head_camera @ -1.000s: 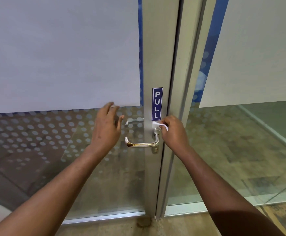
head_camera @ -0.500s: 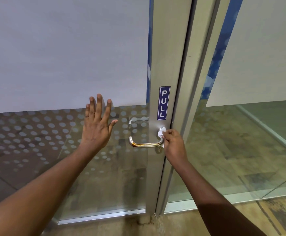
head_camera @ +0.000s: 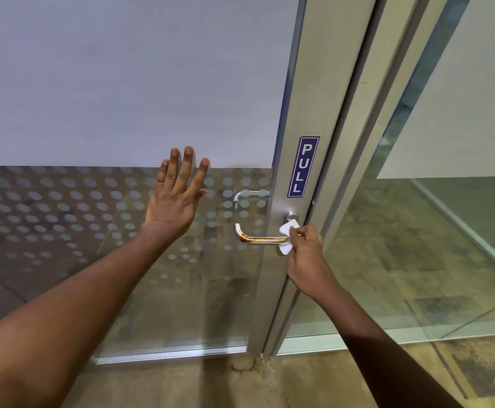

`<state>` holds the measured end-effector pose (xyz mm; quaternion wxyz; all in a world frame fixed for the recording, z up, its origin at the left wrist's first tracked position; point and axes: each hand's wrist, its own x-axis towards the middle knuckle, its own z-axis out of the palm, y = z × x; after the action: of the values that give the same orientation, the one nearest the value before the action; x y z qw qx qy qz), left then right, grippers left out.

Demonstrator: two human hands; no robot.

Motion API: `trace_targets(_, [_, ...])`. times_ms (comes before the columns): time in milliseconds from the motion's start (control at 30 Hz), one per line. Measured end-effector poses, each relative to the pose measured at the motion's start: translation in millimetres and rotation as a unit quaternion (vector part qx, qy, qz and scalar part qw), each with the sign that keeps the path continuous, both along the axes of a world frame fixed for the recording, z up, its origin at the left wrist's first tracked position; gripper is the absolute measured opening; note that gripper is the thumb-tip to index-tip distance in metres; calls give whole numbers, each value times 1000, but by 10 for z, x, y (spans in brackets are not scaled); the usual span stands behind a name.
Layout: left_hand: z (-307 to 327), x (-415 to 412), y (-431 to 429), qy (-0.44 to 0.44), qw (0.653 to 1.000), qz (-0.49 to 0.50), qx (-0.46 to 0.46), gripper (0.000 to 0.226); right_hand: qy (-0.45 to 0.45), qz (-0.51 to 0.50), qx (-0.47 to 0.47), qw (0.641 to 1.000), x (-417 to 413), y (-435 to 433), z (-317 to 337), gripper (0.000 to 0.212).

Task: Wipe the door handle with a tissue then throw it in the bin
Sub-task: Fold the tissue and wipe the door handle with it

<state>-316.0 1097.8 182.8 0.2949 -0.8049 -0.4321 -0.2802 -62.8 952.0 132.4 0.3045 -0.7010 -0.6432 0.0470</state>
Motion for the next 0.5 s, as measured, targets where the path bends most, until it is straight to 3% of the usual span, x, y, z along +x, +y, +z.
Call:
trace_targets(167, [-47, -35, 81, 8, 1000, -8, 9, 62, -43, 61, 20, 997, 140, 30, 47, 25])
trace_targets(300, [-84, -50, 142, 8, 1000, -15, 25, 61, -119, 78, 30, 989, 166, 34, 107, 35])
trace_targets(500, [-99, -73, 211, 12, 998, -22, 50, 60, -143, 92, 62, 983, 165, 30, 135, 36])
